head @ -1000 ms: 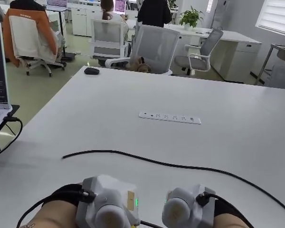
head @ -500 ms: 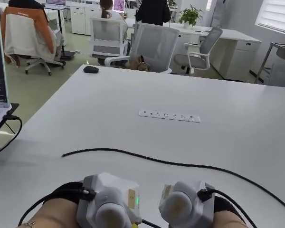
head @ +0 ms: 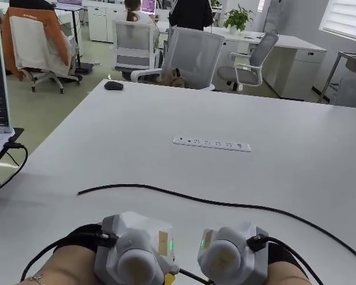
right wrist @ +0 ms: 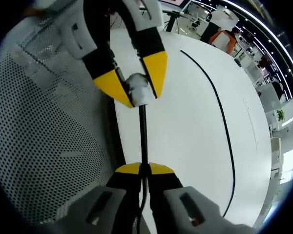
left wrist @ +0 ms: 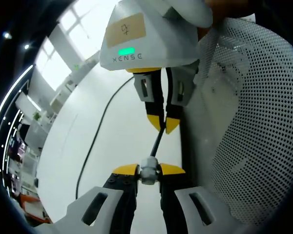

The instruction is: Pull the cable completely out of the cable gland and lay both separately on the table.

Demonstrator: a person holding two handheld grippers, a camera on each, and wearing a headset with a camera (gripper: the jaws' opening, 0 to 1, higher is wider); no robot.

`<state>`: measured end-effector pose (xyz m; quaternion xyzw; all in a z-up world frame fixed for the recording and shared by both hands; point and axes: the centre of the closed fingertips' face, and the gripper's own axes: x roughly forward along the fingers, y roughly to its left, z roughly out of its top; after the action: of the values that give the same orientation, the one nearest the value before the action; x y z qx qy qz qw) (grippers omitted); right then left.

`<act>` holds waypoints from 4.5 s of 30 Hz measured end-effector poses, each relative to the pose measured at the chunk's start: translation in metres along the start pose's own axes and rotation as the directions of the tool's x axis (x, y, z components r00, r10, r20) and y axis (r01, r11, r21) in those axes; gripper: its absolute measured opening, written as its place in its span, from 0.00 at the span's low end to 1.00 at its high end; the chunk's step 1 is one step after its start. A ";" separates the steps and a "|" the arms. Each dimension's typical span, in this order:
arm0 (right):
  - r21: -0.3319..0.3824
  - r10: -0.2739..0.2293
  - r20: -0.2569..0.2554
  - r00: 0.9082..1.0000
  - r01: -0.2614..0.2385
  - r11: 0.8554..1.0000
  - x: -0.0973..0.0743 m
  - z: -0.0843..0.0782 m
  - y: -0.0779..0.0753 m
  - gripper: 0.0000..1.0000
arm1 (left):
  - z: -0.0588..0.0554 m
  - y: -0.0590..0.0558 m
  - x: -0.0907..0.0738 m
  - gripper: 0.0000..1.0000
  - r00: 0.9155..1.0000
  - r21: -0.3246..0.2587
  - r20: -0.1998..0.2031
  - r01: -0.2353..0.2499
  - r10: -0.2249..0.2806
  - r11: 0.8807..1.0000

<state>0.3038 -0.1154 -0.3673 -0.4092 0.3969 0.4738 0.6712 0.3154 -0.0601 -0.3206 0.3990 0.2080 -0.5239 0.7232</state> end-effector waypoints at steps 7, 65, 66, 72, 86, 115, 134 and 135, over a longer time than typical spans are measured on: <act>-0.010 -0.086 -0.161 0.983 0.086 0.996 -0.004 -0.033 -0.019 0.04 | -0.017 0.006 0.002 0.17 0.998 -0.029 -0.062 -0.015 0.014 0.999; 0.327 0.052 0.179 0.983 -0.109 0.939 -0.046 -0.008 -0.014 0.24 | -0.024 0.009 0.009 0.17 0.994 -0.140 -0.098 0.040 -0.054 0.989; 0.327 0.052 0.175 0.983 -0.107 0.939 -0.047 -0.010 -0.010 0.25 | -0.024 0.009 0.010 0.17 0.994 -0.157 -0.091 0.050 -0.064 0.986; 0.314 0.043 0.167 0.985 -0.095 0.945 -0.054 -0.020 0.008 0.25 | -0.039 0.022 0.025 0.17 0.986 -0.195 -0.116 0.094 -0.118 0.976; 0.290 -0.003 0.153 0.988 -0.042 0.956 -0.059 -0.025 0.010 0.20 | -0.062 0.037 0.070 0.18 0.975 -0.276 -0.100 0.164 -0.198 0.947; 0.391 -0.042 0.162 0.986 -0.026 0.920 -0.064 -0.040 0.007 0.24 | -0.068 0.043 -0.063 0.43 0.999 -0.548 -0.002 0.041 -0.051 0.836; 0.653 -0.052 0.273 0.961 -0.146 0.743 -0.069 -0.040 0.012 0.36 | -0.120 0.019 -0.121 0.54 0.970 -0.714 -0.158 -0.240 0.183 0.658; 0.662 -0.056 0.271 0.961 -0.143 0.736 -0.069 -0.041 0.011 0.37 | -0.123 0.019 -0.122 0.55 0.967 -0.711 -0.168 -0.253 0.190 0.656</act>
<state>0.2710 -0.1722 -0.3200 -0.0592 0.4547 0.3649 0.8103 0.3027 0.1127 -0.2997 0.1223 0.3766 -0.2900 0.8713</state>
